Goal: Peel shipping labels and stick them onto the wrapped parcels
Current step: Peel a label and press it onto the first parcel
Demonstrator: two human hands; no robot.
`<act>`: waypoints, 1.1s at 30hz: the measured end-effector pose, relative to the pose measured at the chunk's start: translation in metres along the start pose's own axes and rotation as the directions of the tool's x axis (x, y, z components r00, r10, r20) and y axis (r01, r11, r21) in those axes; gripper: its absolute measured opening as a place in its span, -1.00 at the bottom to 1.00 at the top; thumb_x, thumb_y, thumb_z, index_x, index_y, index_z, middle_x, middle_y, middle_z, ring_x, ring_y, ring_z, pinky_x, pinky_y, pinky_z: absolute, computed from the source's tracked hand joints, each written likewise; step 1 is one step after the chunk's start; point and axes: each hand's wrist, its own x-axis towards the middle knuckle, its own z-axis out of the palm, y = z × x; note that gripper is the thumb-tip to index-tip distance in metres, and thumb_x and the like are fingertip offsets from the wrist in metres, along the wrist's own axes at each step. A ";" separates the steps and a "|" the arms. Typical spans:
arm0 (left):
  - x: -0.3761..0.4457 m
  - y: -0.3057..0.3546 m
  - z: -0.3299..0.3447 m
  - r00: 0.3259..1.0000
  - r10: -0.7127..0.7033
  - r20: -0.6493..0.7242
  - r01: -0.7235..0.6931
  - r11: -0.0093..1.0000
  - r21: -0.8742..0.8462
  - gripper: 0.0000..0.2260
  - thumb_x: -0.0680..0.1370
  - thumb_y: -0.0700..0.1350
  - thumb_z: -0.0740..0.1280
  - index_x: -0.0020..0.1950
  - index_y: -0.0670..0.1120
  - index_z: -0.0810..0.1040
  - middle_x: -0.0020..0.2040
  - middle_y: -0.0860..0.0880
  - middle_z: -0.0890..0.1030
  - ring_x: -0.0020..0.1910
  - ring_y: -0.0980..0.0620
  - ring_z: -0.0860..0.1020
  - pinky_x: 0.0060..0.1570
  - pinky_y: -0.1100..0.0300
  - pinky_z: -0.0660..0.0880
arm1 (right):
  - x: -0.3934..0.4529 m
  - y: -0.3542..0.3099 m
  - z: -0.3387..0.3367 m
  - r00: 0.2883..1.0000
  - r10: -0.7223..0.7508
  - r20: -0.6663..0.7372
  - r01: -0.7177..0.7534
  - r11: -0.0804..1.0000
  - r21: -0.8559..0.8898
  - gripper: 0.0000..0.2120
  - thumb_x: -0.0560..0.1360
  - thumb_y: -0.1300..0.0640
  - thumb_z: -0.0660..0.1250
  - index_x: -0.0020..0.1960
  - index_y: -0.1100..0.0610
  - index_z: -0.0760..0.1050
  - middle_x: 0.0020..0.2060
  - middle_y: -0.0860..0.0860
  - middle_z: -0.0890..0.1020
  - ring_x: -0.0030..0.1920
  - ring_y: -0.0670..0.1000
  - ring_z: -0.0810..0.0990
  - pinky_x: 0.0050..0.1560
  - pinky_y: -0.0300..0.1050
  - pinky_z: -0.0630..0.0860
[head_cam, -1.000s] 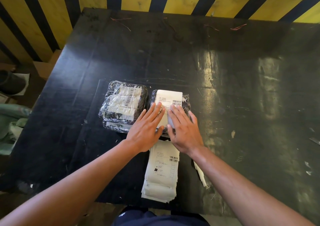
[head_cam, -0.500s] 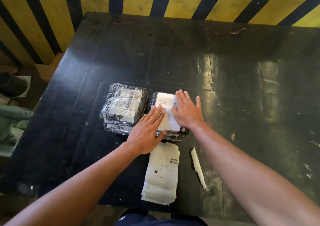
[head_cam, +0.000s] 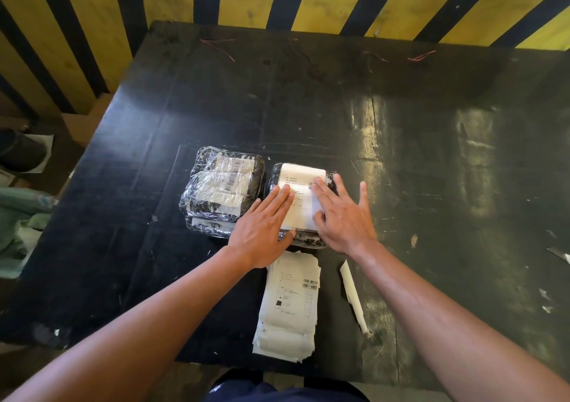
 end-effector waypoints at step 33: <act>-0.001 0.011 0.007 0.999 -0.021 0.048 0.016 0.994 0.106 -0.02 0.61 0.26 0.26 0.67 -0.10 -0.37 0.67 -0.09 -0.40 0.66 -0.08 -0.37 0.66 -0.15 -0.15 | -0.075 -0.006 0.032 0.991 -0.093 -0.093 0.095 0.995 0.022 -0.25 0.63 -0.09 0.13 0.71 0.11 -0.07 0.71 0.02 -0.09 0.70 0.04 -0.17 0.64 0.34 -0.15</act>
